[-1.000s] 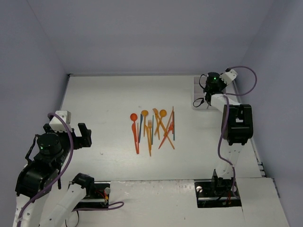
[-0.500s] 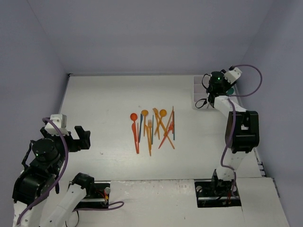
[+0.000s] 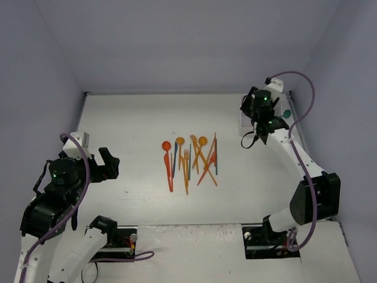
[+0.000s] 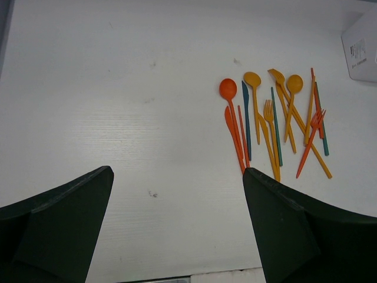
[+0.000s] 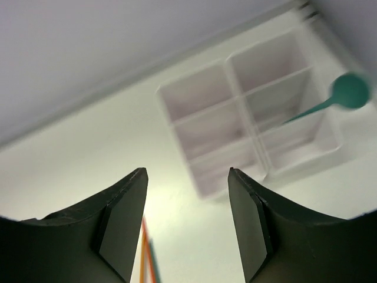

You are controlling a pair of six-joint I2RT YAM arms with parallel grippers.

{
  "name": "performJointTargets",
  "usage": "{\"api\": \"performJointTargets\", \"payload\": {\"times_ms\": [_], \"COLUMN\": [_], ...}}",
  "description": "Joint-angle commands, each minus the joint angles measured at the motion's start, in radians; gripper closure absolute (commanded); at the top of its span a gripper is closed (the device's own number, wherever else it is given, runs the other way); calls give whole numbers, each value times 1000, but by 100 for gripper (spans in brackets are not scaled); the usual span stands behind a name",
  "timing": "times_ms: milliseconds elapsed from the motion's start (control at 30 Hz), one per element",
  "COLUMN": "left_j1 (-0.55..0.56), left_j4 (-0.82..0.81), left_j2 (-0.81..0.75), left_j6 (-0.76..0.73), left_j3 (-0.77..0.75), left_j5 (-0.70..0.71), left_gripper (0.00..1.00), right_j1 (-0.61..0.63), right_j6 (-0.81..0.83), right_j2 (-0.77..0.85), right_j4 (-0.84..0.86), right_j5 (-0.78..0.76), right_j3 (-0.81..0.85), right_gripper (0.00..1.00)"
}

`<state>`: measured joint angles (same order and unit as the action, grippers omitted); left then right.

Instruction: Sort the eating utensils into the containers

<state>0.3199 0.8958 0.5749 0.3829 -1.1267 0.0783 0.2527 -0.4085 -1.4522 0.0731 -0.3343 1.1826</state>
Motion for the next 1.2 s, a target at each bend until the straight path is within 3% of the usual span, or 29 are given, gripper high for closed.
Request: {"api": "performJointTargets", "payload": {"times_ms": [0, 200, 433, 800, 1167], "left_j1": [5, 5, 7, 7, 7], "left_j4": [-19, -18, 32, 94, 115], "left_j2": [73, 112, 85, 21, 4], "left_j6": [71, 93, 91, 83, 77], "left_j3": [-30, -28, -18, -3, 4], "left_j5": [-68, -122, -132, -129, -129], "left_gripper": [10, 10, 10, 10, 10], "right_j1": [149, 306, 385, 390, 384], "right_j6": [-11, -58, -151, -214, -258], "right_j2": [40, -77, -293, -517, -581], "right_j4": [-196, -248, -248, -245, -243], "right_j5": [130, 157, 127, 101, 62], "right_j3": [-33, -12, 91, 228, 240], "right_gripper": [45, 46, 53, 62, 69]}}
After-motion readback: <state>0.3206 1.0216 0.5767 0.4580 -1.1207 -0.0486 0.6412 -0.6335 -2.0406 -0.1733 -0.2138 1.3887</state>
